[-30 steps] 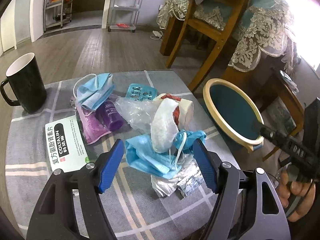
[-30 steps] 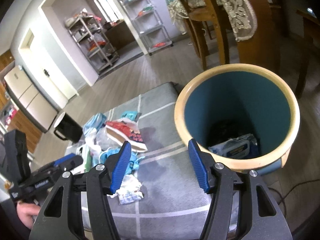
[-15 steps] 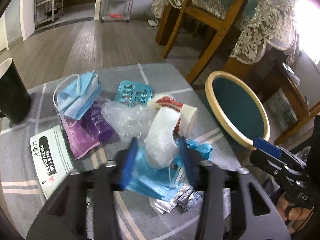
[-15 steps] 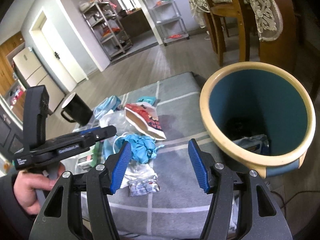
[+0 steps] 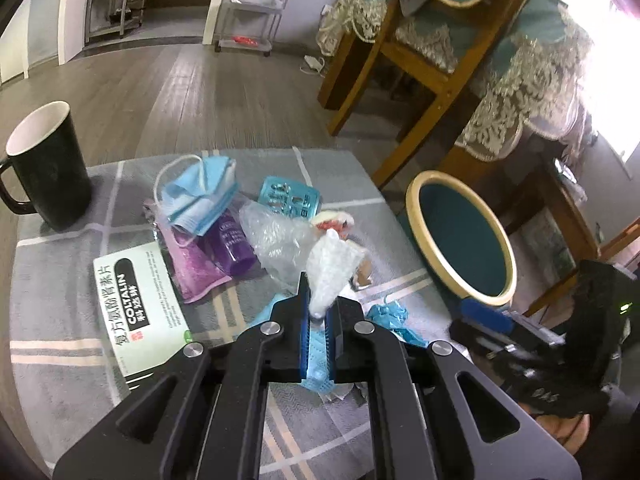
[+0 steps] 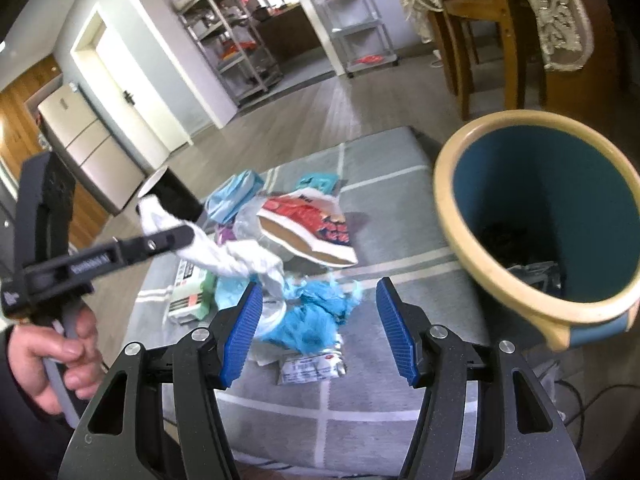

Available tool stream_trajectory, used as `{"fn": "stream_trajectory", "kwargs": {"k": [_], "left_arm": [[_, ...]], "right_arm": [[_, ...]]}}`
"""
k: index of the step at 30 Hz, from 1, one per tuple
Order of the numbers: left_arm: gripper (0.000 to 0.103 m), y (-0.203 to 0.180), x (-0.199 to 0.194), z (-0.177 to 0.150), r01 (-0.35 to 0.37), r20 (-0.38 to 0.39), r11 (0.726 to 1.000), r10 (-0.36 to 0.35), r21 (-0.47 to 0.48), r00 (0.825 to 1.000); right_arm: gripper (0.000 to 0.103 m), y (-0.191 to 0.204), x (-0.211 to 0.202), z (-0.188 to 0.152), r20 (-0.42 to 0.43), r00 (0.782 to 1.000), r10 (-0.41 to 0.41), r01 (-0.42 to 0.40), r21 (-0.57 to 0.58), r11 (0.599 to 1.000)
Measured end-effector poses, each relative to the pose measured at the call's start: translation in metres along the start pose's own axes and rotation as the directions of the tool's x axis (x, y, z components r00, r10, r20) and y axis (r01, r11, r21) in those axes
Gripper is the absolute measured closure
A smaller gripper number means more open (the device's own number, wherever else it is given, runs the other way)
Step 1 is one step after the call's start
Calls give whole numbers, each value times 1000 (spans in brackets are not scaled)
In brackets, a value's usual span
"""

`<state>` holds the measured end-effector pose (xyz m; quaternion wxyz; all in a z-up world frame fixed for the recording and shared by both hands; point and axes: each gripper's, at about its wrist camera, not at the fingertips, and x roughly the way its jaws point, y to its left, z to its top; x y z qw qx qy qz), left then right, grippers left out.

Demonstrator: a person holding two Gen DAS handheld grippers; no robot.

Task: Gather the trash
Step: 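Grasp the white tissue with the left gripper and lift it, then grasp the blue face mask with the right gripper while the left holds the tissue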

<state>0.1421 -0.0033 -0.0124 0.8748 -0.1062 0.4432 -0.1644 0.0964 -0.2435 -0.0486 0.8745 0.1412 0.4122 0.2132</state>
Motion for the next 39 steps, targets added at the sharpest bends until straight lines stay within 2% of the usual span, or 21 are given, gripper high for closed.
{"fn": "stream_trajectory", "kwargs": {"k": [5,9,15,20,26,29,31,32,34,35,38,39], "left_arm": [[98,6,-18,2,25,35,999,-24,-26,999],[98,10,-33,8,60,84,997,-56,-50,995],[98,15,-56,15,63,136,997,-56,-47,989],[98,37,-73,13,42,165,995,-27,-88,986],[98,61,-80,3,40,189,987,-10,-156,982],[98,69,-77,0,40,182,981,-5,-190,983],[98,71,-75,-1,36,178,979,0,-200,984],[98,71,-74,-2,32,177,979,4,-200,984],[98,70,-73,-2,26,176,980,9,-195,984],[98,70,-73,-3,23,175,981,11,-192,984],[98,69,-72,-5,19,175,981,15,-191,985],[98,69,-72,-5,19,177,981,16,-194,984]], "right_arm": [[42,4,12,-6,-54,999,-7,5,-30,1000],[42,8,12,-7,-55,999,1,-4,-44,999],[42,40,15,-5,-60,997,43,-50,-129,990],[42,76,31,3,-72,997,40,-56,-246,968],[42,116,73,-1,-160,985,-65,-11,-434,901],[42,131,98,-12,-194,968,-160,33,-534,845],[42,131,110,-20,-215,955,-206,51,-562,825],[45,130,113,-22,-215,951,-221,62,-569,820],[56,129,118,-27,-201,946,-253,90,-586,805],[69,129,117,-29,-195,947,-256,96,-588,803],[92,127,111,-28,-198,954,-227,77,-568,820],[93,126,106,-27,-192,959,-210,69,-559,826]]}}
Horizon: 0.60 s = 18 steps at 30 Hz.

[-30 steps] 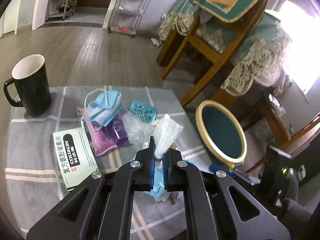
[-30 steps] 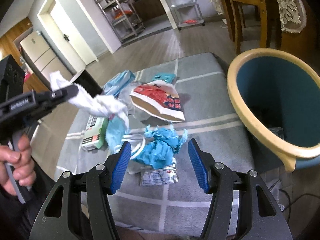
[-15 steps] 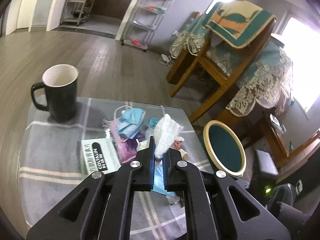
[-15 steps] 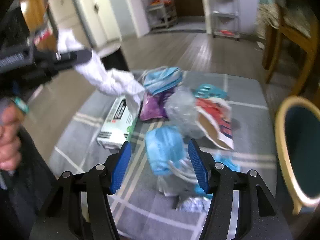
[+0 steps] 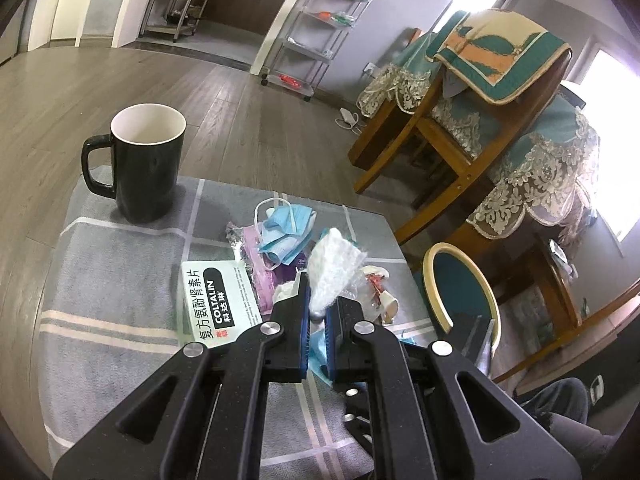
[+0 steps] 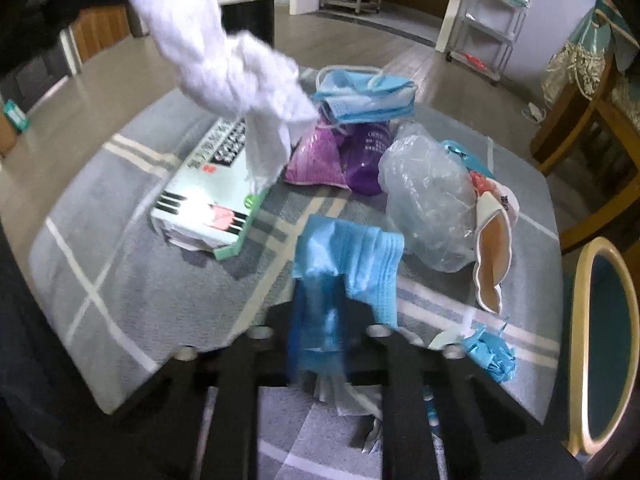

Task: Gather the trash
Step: 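Grasp the blue face mask with the right gripper while the left holds the tissue, then carry the blue mask and white tissue over the bin with both grippers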

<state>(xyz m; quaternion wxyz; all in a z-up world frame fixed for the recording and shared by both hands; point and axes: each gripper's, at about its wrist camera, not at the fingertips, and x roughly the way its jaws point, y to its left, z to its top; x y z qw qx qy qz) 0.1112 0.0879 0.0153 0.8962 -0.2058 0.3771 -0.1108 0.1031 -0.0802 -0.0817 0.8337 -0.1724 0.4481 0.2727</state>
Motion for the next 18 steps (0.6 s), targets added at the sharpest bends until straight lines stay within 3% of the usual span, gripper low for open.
{"fn": "stream_trajectory", "kwargs": {"k": [6,11,18], "left_arm": [[98,-1,-4,-1,-1,17,1000,0,6,1000],[98,-3,-8,-2,8,33,1000,-8,14,999],[98,-16,-10,4,33,50,999,-35,44,998]], "right_arm": [[95,-11,-37,2,117,989,93,-102,77,992],[95,-28,-80,5,246,959,141,-182,151,972],[95,-58,-129,7,386,912,141,-252,254,934]]}}
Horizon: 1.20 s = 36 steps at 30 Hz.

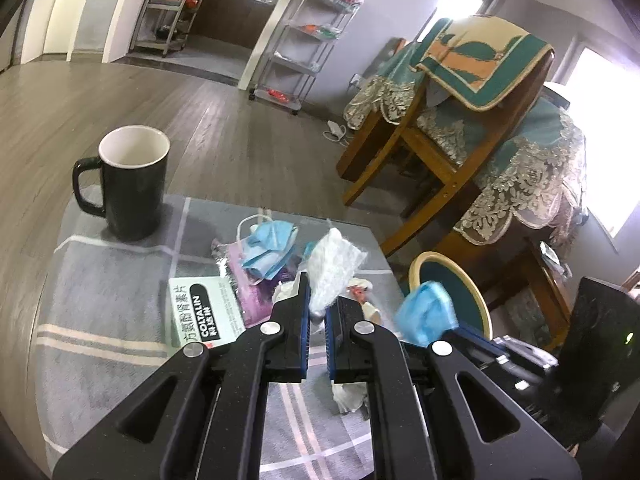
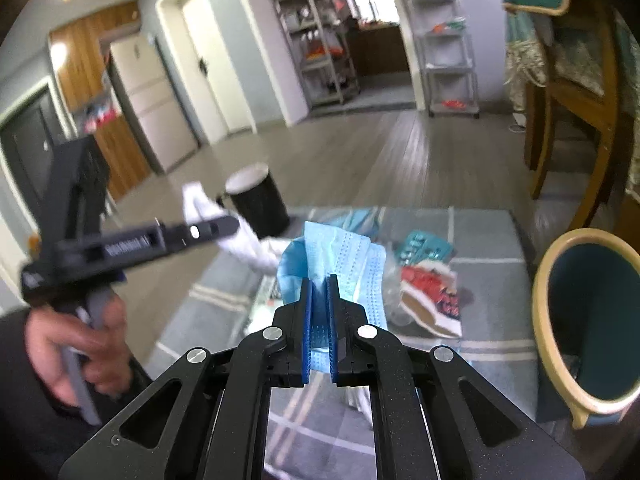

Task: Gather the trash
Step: 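Carry the blue mask and white tissue over the bin with both grippers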

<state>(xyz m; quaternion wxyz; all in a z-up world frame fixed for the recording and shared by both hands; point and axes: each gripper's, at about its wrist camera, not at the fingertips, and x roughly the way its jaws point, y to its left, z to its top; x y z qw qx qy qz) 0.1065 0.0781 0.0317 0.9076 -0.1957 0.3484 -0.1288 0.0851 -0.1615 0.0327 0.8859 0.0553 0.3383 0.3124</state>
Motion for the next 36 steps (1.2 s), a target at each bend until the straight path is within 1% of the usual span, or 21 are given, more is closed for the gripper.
{"fn": "stream_trajectory", "kwargs": {"k": [2,7,11,16,19,25,33,36], "left_arm": [[98,-6,-1,3,7,8,1000,-7,11,1000],[98,-28,-4,11,25,25,998,-26,54,999],[98,-49,-4,19,52,34,995,-55,88,998],[98,-80,3,26,100,26,986,-104,135,994],[98,-100,15,27,126,8,979,-129,160,992],[98,-139,41,23,184,-38,963,-180,197,983],[98,-191,91,6,252,-134,939,-226,232,965],[98,-211,114,-3,268,-175,930,-229,252,958]], "right_arm": [[95,-10,-15,6,30,999,16,-17,35,999],[95,-40,-44,11,82,997,12,-20,97,995],[95,-66,-63,9,112,994,-19,1,152,988],[95,-99,-85,0,136,986,-99,68,211,975],[95,-114,-96,-8,146,979,-144,103,258,961],[95,-149,-105,-19,153,959,-240,169,373,912],[95,-176,-110,-31,154,939,-307,202,475,857],[95,-187,-110,-33,147,933,-329,217,499,839]]}}
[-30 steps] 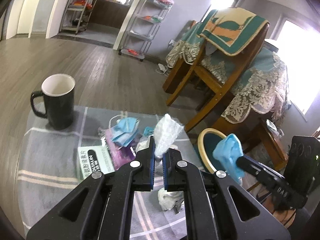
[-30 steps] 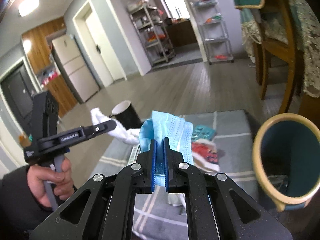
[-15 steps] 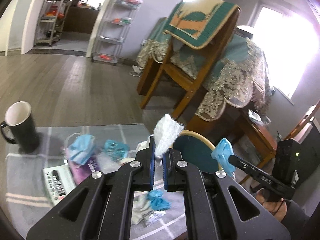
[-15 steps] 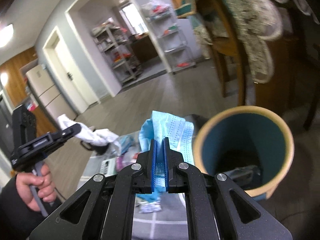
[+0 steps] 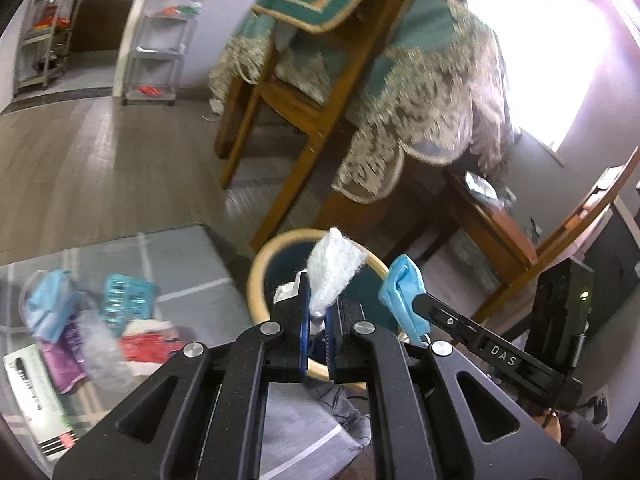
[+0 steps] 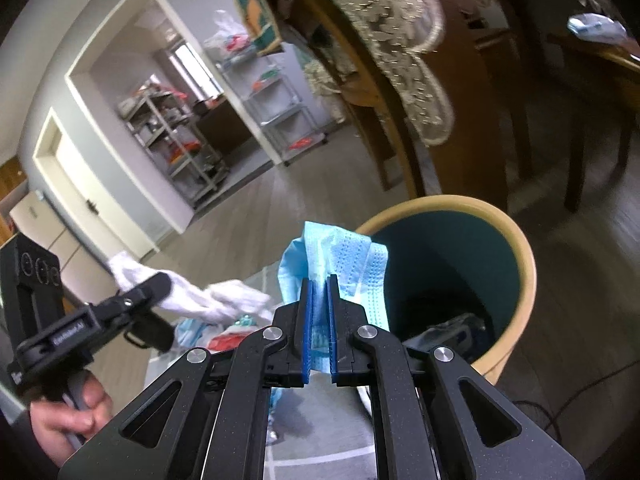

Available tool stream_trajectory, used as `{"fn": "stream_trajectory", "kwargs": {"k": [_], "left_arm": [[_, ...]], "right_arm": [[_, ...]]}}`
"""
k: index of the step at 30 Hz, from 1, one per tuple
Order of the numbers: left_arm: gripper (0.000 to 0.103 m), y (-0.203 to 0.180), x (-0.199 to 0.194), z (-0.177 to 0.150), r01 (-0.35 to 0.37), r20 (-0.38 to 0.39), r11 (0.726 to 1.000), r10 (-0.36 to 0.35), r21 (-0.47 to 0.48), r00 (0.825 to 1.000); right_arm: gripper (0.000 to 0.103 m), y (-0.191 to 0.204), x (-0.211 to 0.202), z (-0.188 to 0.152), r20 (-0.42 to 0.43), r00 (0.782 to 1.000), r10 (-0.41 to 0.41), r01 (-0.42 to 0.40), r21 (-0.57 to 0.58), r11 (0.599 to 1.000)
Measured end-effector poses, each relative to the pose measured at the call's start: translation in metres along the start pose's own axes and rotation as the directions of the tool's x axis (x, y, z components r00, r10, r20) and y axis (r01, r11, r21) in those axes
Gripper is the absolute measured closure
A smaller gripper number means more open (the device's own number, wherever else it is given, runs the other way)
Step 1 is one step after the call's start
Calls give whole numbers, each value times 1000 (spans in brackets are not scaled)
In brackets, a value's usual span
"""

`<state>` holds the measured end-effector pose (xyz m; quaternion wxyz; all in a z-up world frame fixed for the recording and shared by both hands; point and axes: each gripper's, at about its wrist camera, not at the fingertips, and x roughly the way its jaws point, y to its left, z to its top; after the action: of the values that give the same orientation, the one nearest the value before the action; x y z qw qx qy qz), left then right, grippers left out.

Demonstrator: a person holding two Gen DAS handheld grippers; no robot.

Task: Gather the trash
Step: 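Carry the blue mask and white tissue over the bin with both grippers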

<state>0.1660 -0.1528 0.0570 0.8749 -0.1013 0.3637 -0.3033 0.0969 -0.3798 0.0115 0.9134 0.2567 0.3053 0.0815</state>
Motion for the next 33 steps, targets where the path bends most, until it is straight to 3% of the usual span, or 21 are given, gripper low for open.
{"fn": "stream_trajectory", "kwargs": {"k": [10,19,20,25,27,33], "left_arm": [[98,-26,80,-10,14,-126,999,-8,48,992],[96,-20,119,-25,8,-214,1000,-2,27,977],[95,-19,121,-27,5,-217,1000,1,25,976],[65,-12,113,-26,-17,-199,1000,21,21,980],[58,-7,106,-24,-26,-181,1000,28,17,983],[53,8,78,-21,-45,-144,999,46,10,989]], "right_arm": [[95,-31,10,1,-15,999,-37,39,91,995],[95,-38,18,-1,-35,998,-55,58,108,992],[95,-38,19,-1,-36,998,-55,59,109,992],[95,-38,22,-3,-45,997,-64,68,109,992],[95,-39,23,-3,-51,996,-67,72,110,991],[95,-37,29,-5,-73,994,-84,91,92,992]]}}
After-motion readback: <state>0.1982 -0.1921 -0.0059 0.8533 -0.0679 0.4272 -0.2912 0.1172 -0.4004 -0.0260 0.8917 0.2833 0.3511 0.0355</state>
